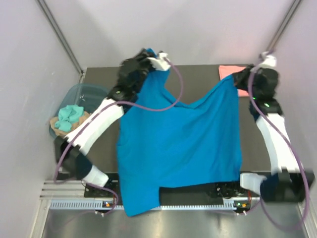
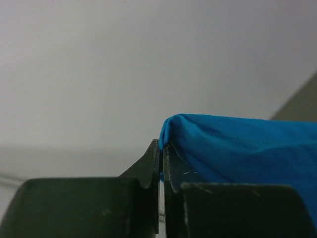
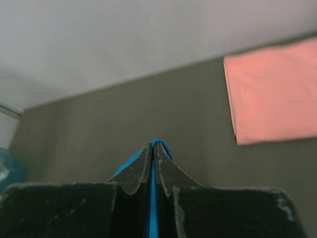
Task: Fold and stack the t-shirts
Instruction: Flatten the tshirt out
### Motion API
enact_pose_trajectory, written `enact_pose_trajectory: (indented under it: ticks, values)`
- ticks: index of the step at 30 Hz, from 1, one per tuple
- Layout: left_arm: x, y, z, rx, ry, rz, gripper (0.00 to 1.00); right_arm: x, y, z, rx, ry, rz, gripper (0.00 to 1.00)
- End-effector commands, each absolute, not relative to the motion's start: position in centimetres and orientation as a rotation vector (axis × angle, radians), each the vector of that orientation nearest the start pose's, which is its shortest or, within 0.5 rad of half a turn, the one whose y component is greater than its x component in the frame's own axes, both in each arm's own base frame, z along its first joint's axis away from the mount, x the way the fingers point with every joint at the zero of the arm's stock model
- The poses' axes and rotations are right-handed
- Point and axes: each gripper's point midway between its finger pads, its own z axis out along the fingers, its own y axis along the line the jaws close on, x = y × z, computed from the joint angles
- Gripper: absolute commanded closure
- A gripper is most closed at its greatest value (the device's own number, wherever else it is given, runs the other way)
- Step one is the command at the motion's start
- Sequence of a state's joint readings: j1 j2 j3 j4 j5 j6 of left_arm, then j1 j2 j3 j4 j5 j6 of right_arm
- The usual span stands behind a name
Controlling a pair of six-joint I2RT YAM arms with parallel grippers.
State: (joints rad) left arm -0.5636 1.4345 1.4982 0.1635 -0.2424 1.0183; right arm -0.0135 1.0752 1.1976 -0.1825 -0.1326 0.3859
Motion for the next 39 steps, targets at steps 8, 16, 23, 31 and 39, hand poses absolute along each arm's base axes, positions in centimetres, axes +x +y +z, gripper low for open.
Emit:
enact_pose_trajectory:
  ticks: [8, 16, 23, 31, 39]
  values:
    - [58.1, -21.1, 19.9, 0.871, 1.593, 0.519, 1.00, 57.1, 5.0, 21.6, 0.208, 1.743, 0.605, 1.00]
    - [64.4, -15.4, 14.4, 0.657, 1.625, 0.348, 1.00, 62.4, 3.7, 17.5, 0.239, 1.791, 0.606, 1.00]
    - [66.2, -11.8, 16.8, 0.573, 1.558, 0.416, 1.00, 64.8, 2.7, 17.8, 0.254, 1.734, 0.553, 1.00]
    - [65.4, -11.6, 21.3, 0.559, 1.466, 0.439, 1.00, 64.8, 2.2, 21.4, 0.230, 1.679, 0.512, 1.00]
    - [64.5, -11.5, 23.1, 0.535, 1.443, 0.424, 1.00, 64.2, 2.8, 23.6, 0.200, 1.664, 0.514, 1.00]
